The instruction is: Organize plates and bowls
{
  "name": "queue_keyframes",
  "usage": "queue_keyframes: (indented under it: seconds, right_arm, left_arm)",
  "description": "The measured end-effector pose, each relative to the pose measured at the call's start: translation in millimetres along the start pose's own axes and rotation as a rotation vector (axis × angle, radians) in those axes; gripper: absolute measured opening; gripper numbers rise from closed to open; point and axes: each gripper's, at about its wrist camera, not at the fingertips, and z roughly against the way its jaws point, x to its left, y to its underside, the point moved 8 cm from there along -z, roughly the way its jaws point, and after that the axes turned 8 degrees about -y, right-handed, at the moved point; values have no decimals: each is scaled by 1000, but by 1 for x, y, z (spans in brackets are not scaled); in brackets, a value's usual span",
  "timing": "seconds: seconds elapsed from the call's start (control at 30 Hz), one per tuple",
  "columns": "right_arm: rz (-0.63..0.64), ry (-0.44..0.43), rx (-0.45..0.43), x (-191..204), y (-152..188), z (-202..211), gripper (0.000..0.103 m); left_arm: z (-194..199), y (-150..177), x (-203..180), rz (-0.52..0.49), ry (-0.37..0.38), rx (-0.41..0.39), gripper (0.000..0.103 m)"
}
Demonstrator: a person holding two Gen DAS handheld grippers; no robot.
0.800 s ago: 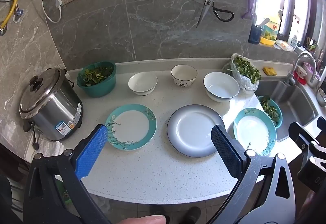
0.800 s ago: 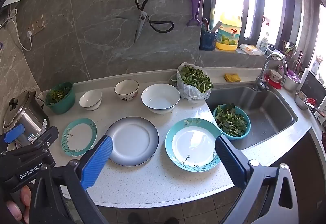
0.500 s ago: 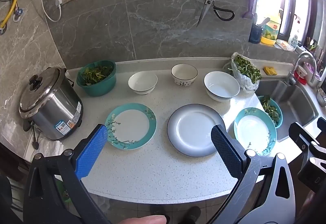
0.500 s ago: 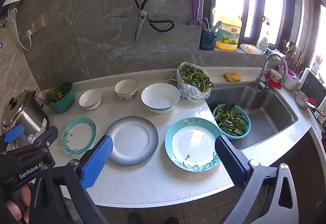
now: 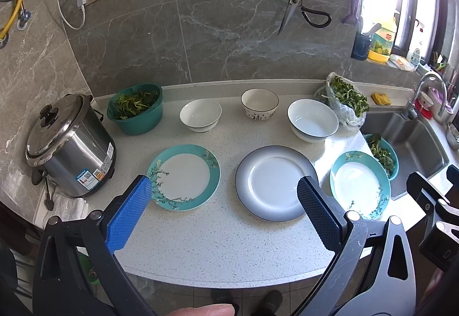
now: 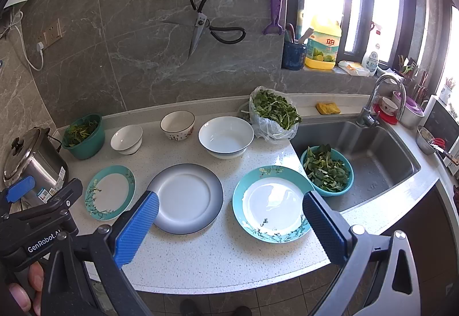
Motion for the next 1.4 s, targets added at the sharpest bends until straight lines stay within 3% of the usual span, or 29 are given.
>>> queue_keyframes:
  seconds: [1.4]
  right_arm:
    - [-2, 0, 8, 0, -4, -7, 102]
  left_arm:
    - [-15, 10, 2, -3, 0, 11, 103]
